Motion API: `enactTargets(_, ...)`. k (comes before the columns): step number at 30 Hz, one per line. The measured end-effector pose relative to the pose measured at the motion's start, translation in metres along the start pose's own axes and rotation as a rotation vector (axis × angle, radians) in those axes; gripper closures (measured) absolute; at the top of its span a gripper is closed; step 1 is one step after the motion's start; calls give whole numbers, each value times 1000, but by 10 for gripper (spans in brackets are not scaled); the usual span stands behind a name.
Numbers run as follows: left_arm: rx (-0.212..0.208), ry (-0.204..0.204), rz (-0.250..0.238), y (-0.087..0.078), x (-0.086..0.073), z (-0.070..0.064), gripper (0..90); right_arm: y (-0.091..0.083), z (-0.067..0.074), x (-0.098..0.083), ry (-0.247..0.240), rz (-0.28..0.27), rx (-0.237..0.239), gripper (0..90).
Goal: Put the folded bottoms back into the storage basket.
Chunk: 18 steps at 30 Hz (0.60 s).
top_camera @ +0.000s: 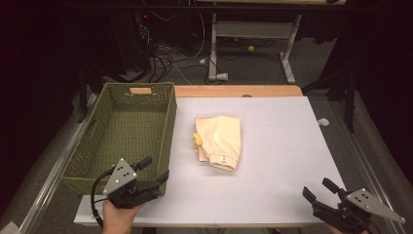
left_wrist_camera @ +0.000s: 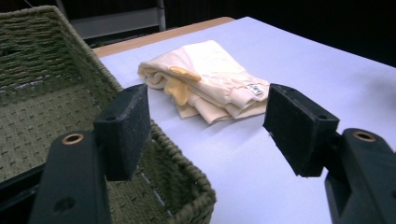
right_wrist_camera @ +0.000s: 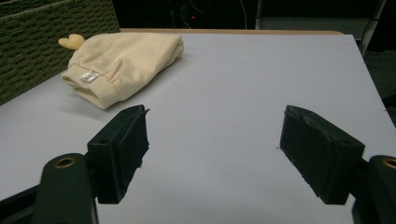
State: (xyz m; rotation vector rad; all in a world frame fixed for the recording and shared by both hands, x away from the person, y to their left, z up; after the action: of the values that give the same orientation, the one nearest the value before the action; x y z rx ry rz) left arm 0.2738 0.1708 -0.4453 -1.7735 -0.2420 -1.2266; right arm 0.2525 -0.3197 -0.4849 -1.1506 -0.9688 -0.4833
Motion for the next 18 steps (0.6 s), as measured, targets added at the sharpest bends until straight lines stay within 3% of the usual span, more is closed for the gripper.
enactTargets(18, -48, 33, 31, 20, 7, -16, 300, 0, -1, 0, -1, 2, 5, 239)
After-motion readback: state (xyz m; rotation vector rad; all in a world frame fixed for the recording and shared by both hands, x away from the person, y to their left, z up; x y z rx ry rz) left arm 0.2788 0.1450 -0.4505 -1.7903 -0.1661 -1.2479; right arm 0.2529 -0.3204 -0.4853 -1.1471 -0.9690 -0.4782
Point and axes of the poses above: each handheld gripper's, and its own axes: y roughly forward along the jaws, x roughly out of its top, z roughly to its left, the point moved 4 cm from there along y, roughly forward along the jaws, and after that the axes turned 12 degrees about z, right-handed, at the moved point
